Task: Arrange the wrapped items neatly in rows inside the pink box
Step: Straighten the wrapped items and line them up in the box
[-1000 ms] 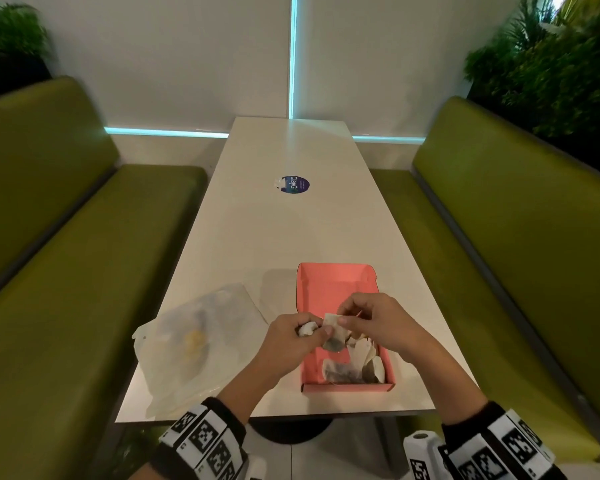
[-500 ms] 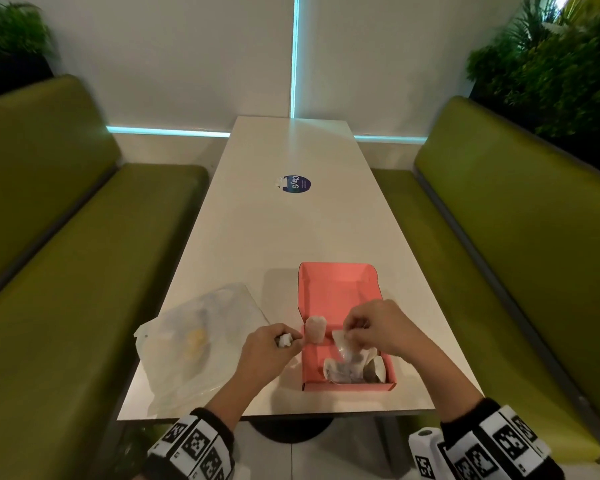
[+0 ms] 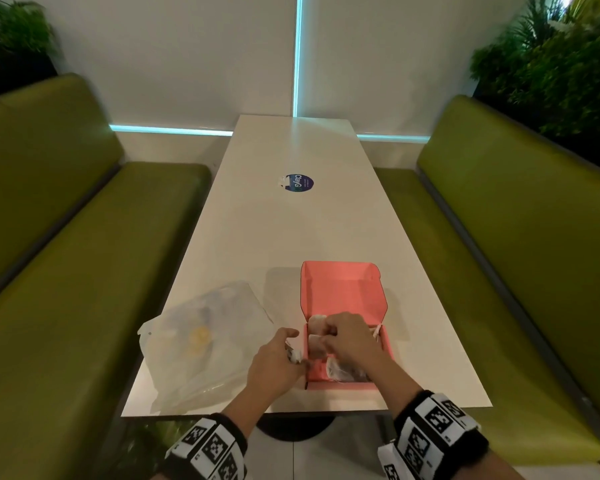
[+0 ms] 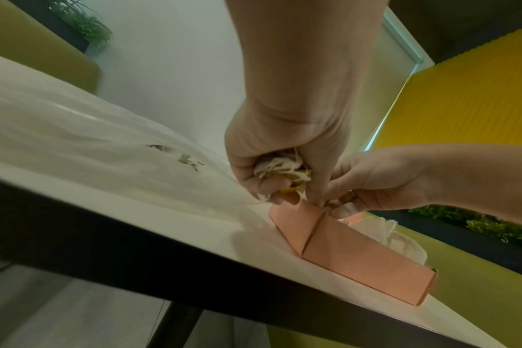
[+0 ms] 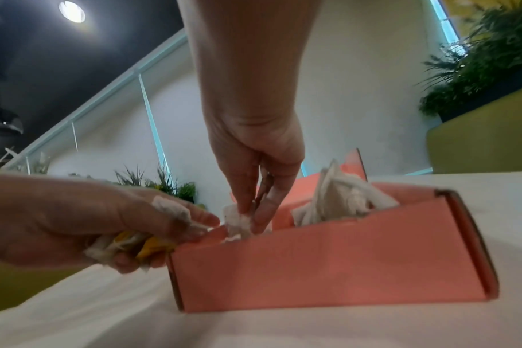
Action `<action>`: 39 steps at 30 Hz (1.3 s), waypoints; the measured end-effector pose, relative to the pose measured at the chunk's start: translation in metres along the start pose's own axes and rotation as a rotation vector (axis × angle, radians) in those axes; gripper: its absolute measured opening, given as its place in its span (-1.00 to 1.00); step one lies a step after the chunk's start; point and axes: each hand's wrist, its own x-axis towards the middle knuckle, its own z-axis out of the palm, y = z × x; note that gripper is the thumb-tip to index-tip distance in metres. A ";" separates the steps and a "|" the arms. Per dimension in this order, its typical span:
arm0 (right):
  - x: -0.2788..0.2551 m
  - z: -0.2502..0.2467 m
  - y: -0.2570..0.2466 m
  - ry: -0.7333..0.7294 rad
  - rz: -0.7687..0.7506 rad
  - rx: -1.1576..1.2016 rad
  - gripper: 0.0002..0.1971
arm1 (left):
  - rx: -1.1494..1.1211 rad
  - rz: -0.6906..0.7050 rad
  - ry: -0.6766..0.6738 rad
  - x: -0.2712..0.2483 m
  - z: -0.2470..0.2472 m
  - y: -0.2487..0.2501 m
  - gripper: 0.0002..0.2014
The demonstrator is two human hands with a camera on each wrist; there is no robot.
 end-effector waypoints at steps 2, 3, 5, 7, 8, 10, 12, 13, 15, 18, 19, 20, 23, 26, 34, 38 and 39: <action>0.006 0.009 0.000 0.086 0.044 0.070 -0.89 | 0.003 0.006 0.001 0.000 0.000 0.000 -0.42; 0.010 0.013 0.001 0.126 0.057 0.073 -0.90 | 0.000 0.006 0.000 0.000 0.000 0.000 -0.42; 0.014 0.019 0.000 0.180 0.056 0.047 -0.94 | -0.011 0.002 -0.001 -0.001 0.000 0.000 -0.42; 0.014 0.021 0.000 0.224 0.018 0.039 -0.93 | -0.015 -0.005 0.003 -0.002 -0.001 0.001 -0.42; 0.014 0.021 0.001 0.236 0.014 0.039 -0.86 | -0.014 -0.007 0.007 -0.002 -0.001 0.001 -0.42; 0.014 0.019 0.006 0.226 0.002 0.008 -0.83 | -0.011 -0.006 0.016 -0.003 -0.001 0.002 -0.42; 0.015 0.014 0.012 0.142 0.012 -0.068 -0.90 | -0.006 -0.009 0.012 -0.003 -0.002 0.002 -0.41; 0.014 0.011 0.015 0.081 0.012 -0.136 -0.89 | -0.004 -0.011 0.008 -0.003 -0.002 0.002 -0.41; 0.011 0.007 0.018 -0.069 -0.033 -0.359 -0.77 | 0.001 -0.015 0.002 -0.003 -0.002 0.002 -0.41; 0.002 0.009 0.016 -0.184 -0.172 -0.588 -0.73 | 0.011 -0.019 0.006 -0.003 -0.003 0.004 -0.43; 0.000 0.011 0.016 -0.182 -0.225 -0.631 -0.74 | 0.017 -0.018 0.008 -0.004 -0.003 0.004 -0.44; -0.002 0.012 0.015 -0.182 -0.253 -0.667 -0.74 | 0.026 -0.017 0.009 -0.004 -0.003 0.005 -0.45; -0.007 0.010 0.013 -0.187 -0.279 -0.697 -0.77 | 0.043 -0.014 0.012 -0.005 -0.002 0.005 -0.49; -0.011 -0.001 0.008 -0.164 -0.255 -0.640 -0.81 | 0.028 -0.018 0.005 -0.006 -0.002 0.004 -0.50; -0.012 -0.075 0.000 0.106 -0.141 -0.237 -0.82 | -0.071 0.060 0.043 -0.004 -0.010 0.009 -0.75; -0.028 -0.093 -0.008 0.012 -0.189 -0.155 -0.74 | -0.215 0.131 0.114 -0.003 -0.017 0.017 -0.86; -0.033 -0.094 -0.010 -0.195 -0.195 -0.155 -0.75 | -0.240 0.148 0.123 -0.003 -0.020 0.020 -0.89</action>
